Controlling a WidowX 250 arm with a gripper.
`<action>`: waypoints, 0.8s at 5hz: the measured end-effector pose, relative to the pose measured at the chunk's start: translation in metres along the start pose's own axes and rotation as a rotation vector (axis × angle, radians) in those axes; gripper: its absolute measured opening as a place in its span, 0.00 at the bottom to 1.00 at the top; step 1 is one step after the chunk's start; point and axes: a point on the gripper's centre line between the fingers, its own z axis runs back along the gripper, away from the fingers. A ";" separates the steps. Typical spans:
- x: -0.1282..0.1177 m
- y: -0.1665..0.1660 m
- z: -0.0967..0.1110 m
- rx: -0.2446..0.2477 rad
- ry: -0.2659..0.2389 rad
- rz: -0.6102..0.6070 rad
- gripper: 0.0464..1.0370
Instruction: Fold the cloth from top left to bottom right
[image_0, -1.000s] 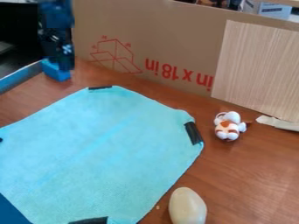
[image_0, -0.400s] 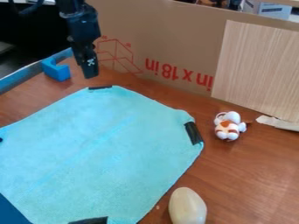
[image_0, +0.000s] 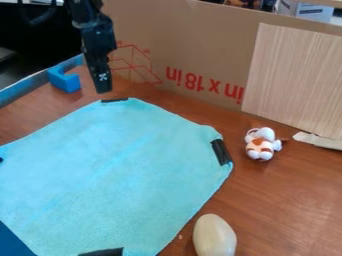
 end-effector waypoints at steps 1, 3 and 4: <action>0.002 0.004 -0.006 0.031 -0.010 -0.025 0.96; 0.006 0.000 -0.025 0.072 -0.049 -0.078 0.96; 0.007 0.004 -0.027 0.106 -0.056 -0.087 0.96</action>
